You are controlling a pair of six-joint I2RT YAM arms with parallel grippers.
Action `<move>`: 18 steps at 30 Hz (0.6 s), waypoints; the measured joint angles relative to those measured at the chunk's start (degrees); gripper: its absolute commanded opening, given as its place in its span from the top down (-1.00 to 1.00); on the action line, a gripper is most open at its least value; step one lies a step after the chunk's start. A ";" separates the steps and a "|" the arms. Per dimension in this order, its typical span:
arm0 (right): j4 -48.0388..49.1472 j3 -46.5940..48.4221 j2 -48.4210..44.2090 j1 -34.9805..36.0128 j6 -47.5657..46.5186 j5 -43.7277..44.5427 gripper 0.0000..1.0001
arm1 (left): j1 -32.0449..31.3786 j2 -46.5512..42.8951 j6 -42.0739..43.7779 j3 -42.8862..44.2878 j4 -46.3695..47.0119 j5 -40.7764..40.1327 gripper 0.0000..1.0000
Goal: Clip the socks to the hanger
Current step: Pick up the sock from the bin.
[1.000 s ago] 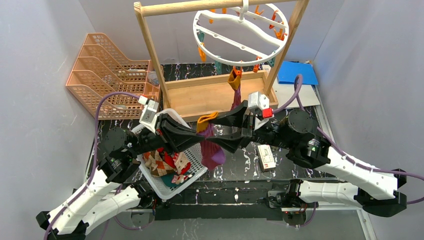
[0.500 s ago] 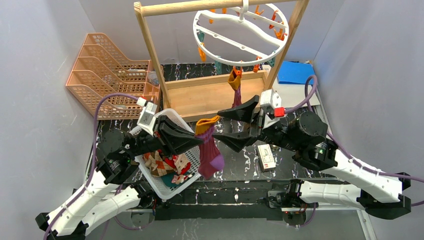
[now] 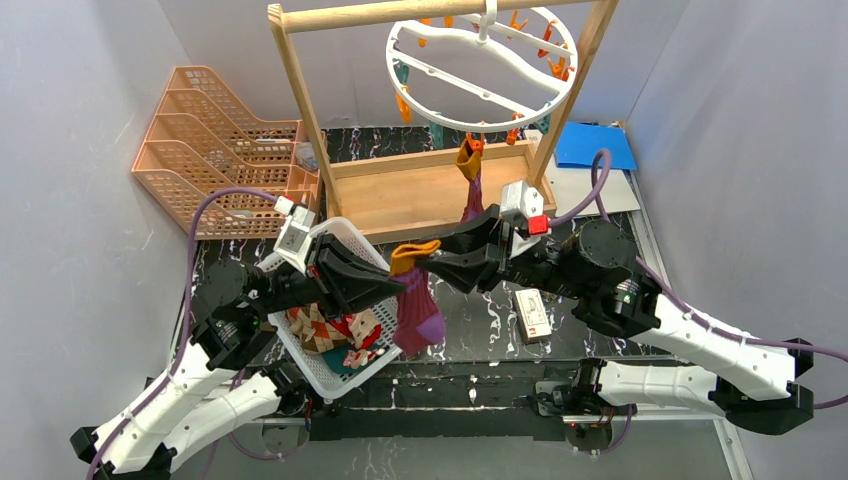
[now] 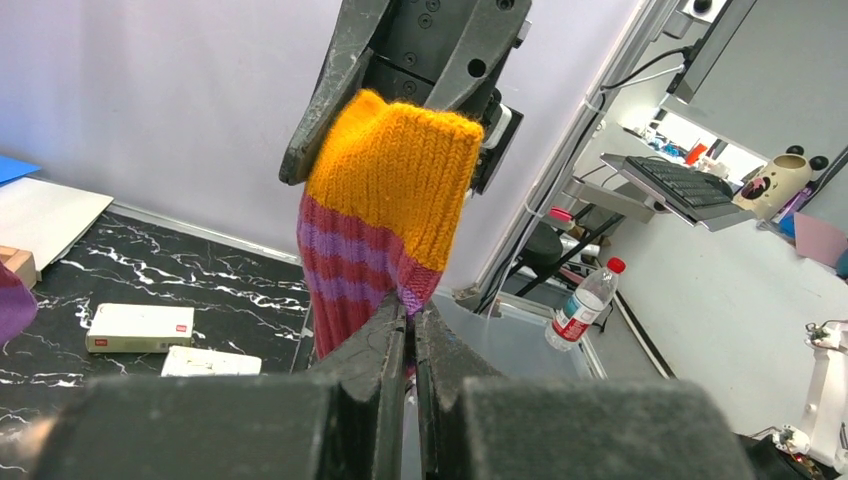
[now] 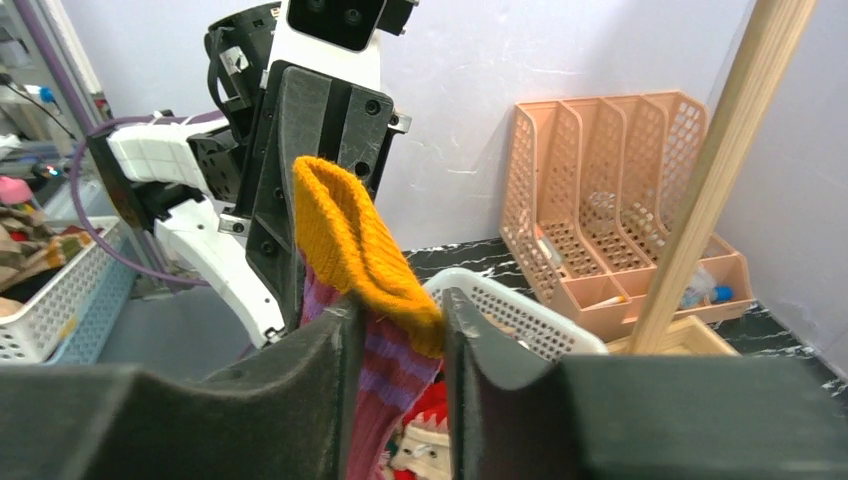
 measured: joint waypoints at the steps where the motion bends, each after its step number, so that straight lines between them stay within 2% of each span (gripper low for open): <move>1: 0.26 0.00 0.15 0.00 0.00 -0.22 0.45 | 0.00 -0.15 0.00 0.00 -0.22 0.07 1.00; 4: 0.50 0.00 0.46 0.00 0.22 -1.01 0.82 | 0.00 -0.66 0.42 0.04 -1.18 0.09 1.00; 7: 0.48 0.00 0.26 0.00 0.52 -2.21 0.97 | 0.00 -1.01 1.68 0.22 -3.39 -0.59 0.96; 10: -0.42 0.02 -0.26 0.00 0.39 -2.80 0.97 | 0.00 -1.38 3.98 0.59 -6.47 -2.73 0.13; 12: -2.29 0.09 -0.79 0.00 -0.22 -2.45 0.97 | 0.00 -1.55 6.19 1.22 -9.09 -5.16 -0.05; 15: -6.93 0.24 -1.70 0.00 -1.86 -0.61 0.97 | 0.00 -1.77 9.42 1.88 -12.15 -9.84 -0.07; 18: -11.98 0.24 -2.47 0.00 -3.89 1.07 0.97 | 0.00 -1.86 12.07 1.88 -13.60 -13.66 0.13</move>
